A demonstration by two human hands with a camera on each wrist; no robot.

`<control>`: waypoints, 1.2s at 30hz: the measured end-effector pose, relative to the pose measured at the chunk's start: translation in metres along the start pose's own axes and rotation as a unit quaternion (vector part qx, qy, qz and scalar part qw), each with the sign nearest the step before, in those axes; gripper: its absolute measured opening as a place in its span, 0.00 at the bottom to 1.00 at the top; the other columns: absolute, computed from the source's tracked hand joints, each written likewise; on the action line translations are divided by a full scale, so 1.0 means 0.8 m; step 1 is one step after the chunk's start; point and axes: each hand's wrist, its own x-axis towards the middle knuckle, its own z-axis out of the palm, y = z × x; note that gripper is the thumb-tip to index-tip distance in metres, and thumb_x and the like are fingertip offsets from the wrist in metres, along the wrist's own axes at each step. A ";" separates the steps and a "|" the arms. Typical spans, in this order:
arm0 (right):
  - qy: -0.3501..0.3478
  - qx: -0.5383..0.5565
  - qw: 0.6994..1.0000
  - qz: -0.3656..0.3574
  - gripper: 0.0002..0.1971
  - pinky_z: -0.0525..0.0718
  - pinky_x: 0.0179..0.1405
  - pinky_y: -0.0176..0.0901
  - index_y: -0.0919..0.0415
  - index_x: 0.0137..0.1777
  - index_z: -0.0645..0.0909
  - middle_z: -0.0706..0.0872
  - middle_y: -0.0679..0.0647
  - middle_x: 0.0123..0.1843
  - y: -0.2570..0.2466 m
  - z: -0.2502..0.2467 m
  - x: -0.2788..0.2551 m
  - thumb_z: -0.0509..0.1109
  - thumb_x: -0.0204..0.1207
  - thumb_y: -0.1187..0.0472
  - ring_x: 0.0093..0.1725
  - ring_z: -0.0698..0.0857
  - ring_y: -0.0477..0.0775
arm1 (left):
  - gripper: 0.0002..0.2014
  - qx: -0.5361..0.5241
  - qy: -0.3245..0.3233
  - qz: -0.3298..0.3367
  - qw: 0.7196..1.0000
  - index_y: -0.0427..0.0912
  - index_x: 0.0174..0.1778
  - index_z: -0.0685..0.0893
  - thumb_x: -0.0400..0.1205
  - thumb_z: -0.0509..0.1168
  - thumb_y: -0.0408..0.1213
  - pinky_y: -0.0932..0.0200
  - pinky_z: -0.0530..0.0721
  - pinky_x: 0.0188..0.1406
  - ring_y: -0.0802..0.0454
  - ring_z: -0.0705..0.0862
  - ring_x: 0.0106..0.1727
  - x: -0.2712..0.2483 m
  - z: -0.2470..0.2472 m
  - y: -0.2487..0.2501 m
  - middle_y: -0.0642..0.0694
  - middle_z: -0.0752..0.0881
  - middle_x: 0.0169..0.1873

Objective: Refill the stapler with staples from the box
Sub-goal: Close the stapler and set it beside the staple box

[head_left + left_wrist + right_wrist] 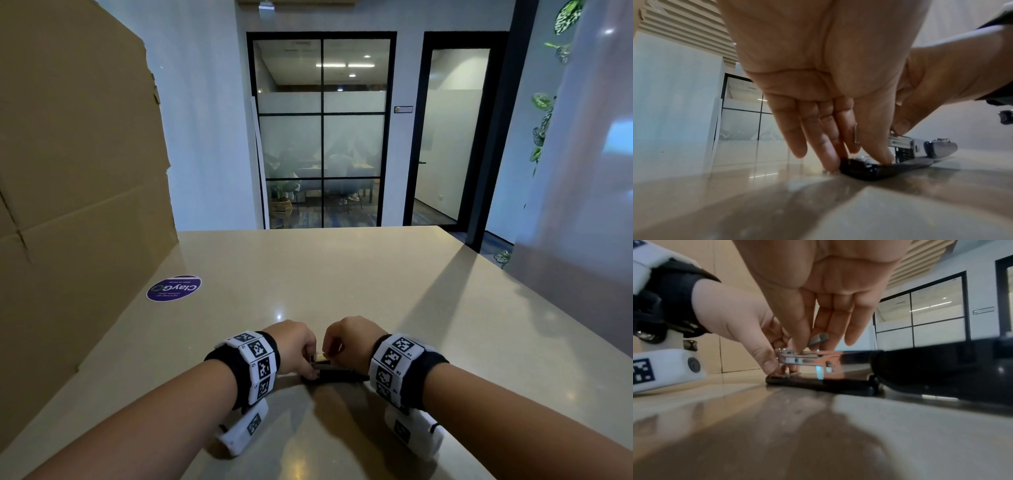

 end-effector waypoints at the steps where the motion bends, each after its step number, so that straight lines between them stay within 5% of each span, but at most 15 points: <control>1: -0.010 -0.020 1.000 -0.004 0.12 0.82 0.53 0.41 0.57 0.56 0.87 0.90 0.56 0.57 -0.002 0.000 0.000 0.70 0.74 0.62 0.57 0.87 0.58 | 0.18 0.000 0.000 0.000 1.000 0.45 0.53 0.88 0.71 0.76 0.48 0.58 0.78 0.45 0.46 0.86 0.53 0.000 0.000 0.000 0.46 0.90 0.52; 20: -0.034 -0.056 0.998 0.011 0.12 0.81 0.51 0.42 0.55 0.56 0.87 0.91 0.56 0.56 -0.003 0.002 0.002 0.70 0.74 0.59 0.56 0.88 0.58 | 0.17 0.001 0.002 0.001 1.000 0.44 0.52 0.88 0.70 0.77 0.47 0.57 0.79 0.45 0.46 0.86 0.53 0.002 0.001 -0.001 0.47 0.90 0.51; 25: -0.042 -0.069 0.997 0.017 0.13 0.85 0.55 0.46 0.53 0.55 0.88 0.92 0.56 0.54 -0.008 0.006 0.005 0.74 0.72 0.54 0.55 0.88 0.59 | 0.17 0.001 0.001 -0.005 1.000 0.44 0.51 0.88 0.70 0.77 0.47 0.58 0.77 0.42 0.50 0.82 0.44 0.002 0.002 -0.001 0.45 0.90 0.50; 30: -0.047 -0.096 0.994 0.033 0.18 0.83 0.61 0.47 0.54 0.63 0.84 0.87 0.54 0.63 0.012 -0.009 -0.005 0.72 0.72 0.57 0.61 0.85 0.58 | 0.18 -0.003 0.001 -0.002 1.000 0.43 0.53 0.87 0.71 0.77 0.48 0.57 0.79 0.44 0.49 0.83 0.46 0.001 0.001 -0.001 0.46 0.90 0.51; 36: -0.097 -0.143 0.976 0.134 0.32 0.80 0.66 0.49 0.50 0.68 0.76 0.80 0.52 0.67 0.079 -0.042 -0.039 0.80 0.63 0.50 0.66 0.80 0.56 | 0.17 -0.009 -0.004 -0.005 1.000 0.45 0.52 0.88 0.71 0.76 0.47 0.56 0.81 0.48 0.52 0.82 0.45 0.000 0.002 -0.001 0.46 0.90 0.51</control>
